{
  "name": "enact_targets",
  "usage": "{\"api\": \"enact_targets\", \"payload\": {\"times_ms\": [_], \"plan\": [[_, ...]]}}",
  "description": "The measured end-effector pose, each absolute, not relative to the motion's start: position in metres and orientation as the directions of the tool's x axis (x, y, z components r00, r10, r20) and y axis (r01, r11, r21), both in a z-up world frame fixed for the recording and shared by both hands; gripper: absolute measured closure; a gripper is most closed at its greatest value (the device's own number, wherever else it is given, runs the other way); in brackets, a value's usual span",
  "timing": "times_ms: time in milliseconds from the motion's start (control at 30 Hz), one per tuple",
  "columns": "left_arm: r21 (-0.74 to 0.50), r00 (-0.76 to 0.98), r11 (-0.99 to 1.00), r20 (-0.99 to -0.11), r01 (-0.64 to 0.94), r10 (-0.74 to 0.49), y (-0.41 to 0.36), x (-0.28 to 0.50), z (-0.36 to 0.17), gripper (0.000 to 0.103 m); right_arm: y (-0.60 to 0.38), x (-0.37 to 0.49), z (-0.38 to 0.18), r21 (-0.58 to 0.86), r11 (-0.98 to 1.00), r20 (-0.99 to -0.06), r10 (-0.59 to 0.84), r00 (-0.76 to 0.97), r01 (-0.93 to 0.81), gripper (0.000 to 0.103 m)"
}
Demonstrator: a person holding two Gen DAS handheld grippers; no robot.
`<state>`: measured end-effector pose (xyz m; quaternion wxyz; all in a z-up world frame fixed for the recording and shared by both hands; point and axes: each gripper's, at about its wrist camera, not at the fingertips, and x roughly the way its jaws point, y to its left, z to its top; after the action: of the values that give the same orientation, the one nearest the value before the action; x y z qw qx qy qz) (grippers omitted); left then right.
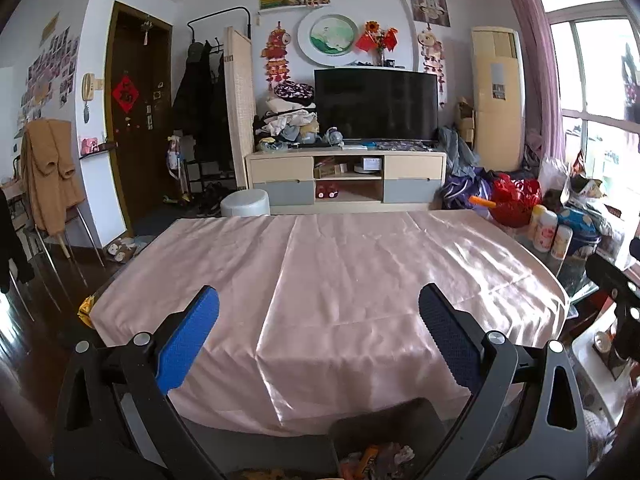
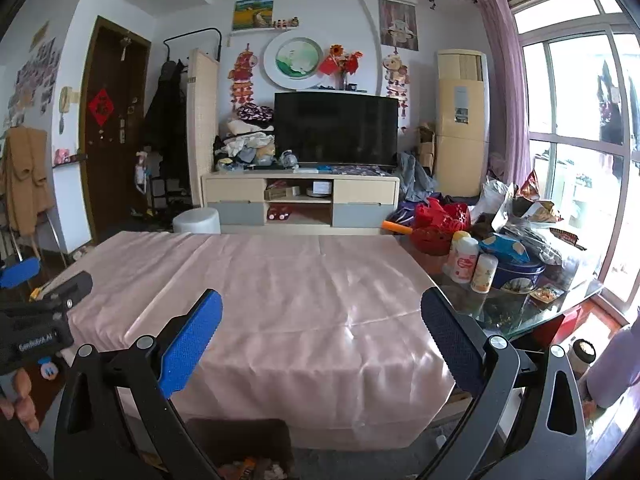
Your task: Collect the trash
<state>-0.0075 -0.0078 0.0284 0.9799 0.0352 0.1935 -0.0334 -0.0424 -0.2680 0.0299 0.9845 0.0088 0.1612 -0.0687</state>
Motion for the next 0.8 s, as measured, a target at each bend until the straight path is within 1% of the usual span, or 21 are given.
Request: {"api": "enact_targets", "payload": {"times_ms": [267,800], "plan": [[0.063,0.926,0.995,-0.375,0.081,-0.052,-0.0071,-0.0117,0.0288,0.008,-0.2694,-0.042,0.0288,0.01,0.987,-0.315,-0.148,0.937,0.16,0.003],[0.06,0.922,0.994,-0.382,0.086,-0.057,-0.0059,-0.0093,0.0284,0.008,-0.2665,-0.0401,0.025,0.012,0.989,-0.325,-0.139,0.935,0.151,0.003]]}}
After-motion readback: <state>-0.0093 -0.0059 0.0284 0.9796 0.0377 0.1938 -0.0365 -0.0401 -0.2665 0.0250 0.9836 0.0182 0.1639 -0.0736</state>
